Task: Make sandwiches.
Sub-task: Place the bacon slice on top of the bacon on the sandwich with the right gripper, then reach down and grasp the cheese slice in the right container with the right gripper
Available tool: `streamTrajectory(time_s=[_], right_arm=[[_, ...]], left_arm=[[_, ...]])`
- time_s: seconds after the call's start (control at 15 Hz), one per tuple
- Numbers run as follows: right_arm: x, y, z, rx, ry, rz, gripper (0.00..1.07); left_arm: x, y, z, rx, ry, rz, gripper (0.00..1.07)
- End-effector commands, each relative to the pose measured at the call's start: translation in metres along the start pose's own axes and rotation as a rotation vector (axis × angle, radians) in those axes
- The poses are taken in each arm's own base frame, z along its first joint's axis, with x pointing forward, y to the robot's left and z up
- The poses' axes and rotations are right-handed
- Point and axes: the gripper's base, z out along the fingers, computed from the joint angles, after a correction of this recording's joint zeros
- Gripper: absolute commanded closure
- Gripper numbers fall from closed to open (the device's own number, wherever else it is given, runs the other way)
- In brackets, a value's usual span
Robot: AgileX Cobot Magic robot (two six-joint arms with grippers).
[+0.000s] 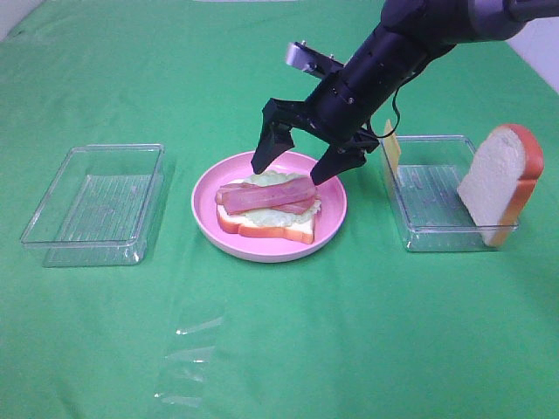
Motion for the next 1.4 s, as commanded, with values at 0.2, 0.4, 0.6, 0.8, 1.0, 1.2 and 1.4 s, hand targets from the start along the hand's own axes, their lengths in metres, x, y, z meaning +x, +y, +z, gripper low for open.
streamTrajectory(time_s=[0.2,0.4,0.6,0.8,1.0,1.2,1.4], right_arm=[[0.001,0.016,-0.027,0.002,-0.025,-0.036,0.08],[-0.002,0.020,-0.058,0.155,-0.051,0.017,0.08],[-0.012,0.009,-0.098,0.387,-0.054,0.063,0.08],[-0.014,-0.006,-0.105,0.404,-0.056,0.113,0.08],[-0.021,-0.040,-0.098,0.404,-0.051,0.203,0.08],[-0.031,-0.066,-0.087,0.412,-0.049,0.240,0.09],[-0.035,-0.077,-0.072,0.411,-0.043,0.252,0.10]], left_arm=[[0.002,0.000,-0.003,0.001,-0.024,-0.005,0.09],[0.002,0.000,-0.003,0.001,-0.024,-0.005,0.09],[0.002,0.000,-0.003,0.001,-0.024,-0.005,0.09],[0.002,0.000,-0.003,0.001,-0.024,-0.005,0.09],[0.002,0.000,-0.003,0.001,-0.024,-0.005,0.09],[0.002,0.000,-0.003,0.001,-0.024,-0.005,0.09],[0.002,0.000,-0.003,0.001,-0.024,-0.005,0.09]])
